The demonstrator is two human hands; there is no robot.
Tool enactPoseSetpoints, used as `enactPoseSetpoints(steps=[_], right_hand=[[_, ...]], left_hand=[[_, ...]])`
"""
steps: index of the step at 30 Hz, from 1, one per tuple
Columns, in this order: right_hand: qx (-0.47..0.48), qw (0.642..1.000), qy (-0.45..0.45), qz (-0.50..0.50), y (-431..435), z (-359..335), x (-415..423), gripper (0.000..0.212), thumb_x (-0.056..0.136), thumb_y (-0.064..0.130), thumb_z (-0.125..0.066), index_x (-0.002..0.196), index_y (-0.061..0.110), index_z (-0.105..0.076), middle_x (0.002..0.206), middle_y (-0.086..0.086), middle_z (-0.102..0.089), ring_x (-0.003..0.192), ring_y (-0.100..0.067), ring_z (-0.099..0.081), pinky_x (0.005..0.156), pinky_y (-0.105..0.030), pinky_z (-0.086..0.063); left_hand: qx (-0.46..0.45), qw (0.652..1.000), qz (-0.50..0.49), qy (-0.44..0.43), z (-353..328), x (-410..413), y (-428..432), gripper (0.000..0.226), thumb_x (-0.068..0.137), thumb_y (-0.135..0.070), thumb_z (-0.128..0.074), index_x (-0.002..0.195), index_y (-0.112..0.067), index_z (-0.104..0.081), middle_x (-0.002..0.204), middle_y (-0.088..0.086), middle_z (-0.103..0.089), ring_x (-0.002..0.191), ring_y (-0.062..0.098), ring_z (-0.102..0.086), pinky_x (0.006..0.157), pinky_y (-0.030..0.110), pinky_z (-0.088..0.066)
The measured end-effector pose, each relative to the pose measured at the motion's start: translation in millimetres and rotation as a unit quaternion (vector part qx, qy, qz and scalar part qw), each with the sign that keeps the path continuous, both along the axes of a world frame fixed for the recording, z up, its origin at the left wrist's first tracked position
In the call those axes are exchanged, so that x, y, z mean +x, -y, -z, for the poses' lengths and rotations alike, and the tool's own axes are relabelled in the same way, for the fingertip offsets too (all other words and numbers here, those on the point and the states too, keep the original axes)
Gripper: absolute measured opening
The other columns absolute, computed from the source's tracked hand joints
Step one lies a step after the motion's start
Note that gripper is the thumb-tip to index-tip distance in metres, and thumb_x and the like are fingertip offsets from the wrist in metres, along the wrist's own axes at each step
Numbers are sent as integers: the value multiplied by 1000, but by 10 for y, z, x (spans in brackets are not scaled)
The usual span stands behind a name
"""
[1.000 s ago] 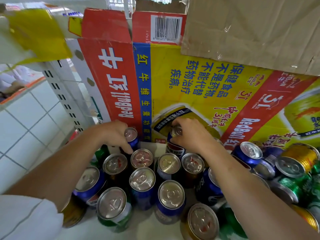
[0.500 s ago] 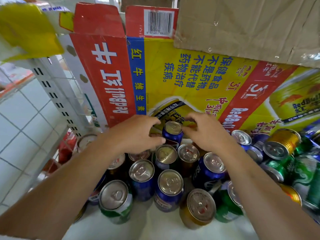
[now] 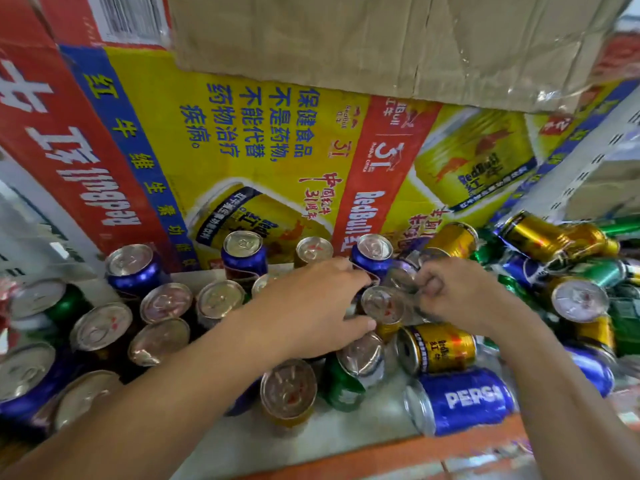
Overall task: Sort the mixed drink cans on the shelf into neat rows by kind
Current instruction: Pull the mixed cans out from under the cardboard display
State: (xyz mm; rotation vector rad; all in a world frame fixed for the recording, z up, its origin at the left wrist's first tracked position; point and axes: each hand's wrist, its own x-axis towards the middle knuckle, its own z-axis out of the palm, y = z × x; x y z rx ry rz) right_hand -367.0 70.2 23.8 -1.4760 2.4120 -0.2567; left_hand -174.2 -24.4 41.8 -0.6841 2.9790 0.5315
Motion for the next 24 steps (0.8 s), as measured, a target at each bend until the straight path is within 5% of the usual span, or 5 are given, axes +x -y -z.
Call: enactPoseSetpoints(steps=[2, 4, 12, 17, 24], right_hand=[[62, 997, -44, -32, -140, 25, -131, 2, 81, 20, -65, 79, 19, -64, 80, 1, -61, 87, -23, -61, 64, -24, -42], [109, 990, -54, -66, -263, 104, -257, 15, 79, 21, -65, 93, 18, -65, 93, -2, -65, 94, -22, -62, 76, -28, -45], [87, 967, -42, -235, -395, 540, -472, 21, 74, 30, -62, 94, 27, -56, 97, -3, -66, 94, -29, -59, 81, -38, -48], [153, 956, 2, -252, -355, 501, -568, 29, 83, 28, -63, 109, 32, -51, 108, -5, -56, 101, -24, -46, 85, -39, -46], [57, 960, -30, -273, -447, 439, -607, 60, 80, 37, -70, 133, 29, -43, 126, 0, -50, 119, -22, -38, 101, -42, -37]], left_hand=[[-21, 1000, 5, -5, 21, -193, -145, 52, 92, -53, -51, 138, -29, -43, 140, -7, -42, 129, 14, -40, 99, 34, -43], [-33, 999, 11, 9, 66, -369, -346, 46, 92, -51, -52, 131, -27, -48, 132, -5, -47, 123, 15, -43, 94, 33, -43], [-43, 987, -15, 151, 390, -795, -983, 37, 91, -42, -56, 116, -15, -58, 115, 3, -56, 110, 26, -53, 87, 37, -45], [-1, 980, -77, 184, 597, -835, -1219, 56, 83, -53, -63, 127, -20, -51, 122, 2, -55, 113, 27, -56, 88, 39, -48], [3, 973, -148, 179, 792, -840, -1360, 74, 71, -48, -75, 129, -25, -37, 124, 0, -54, 110, 26, -58, 87, 38, -48]])
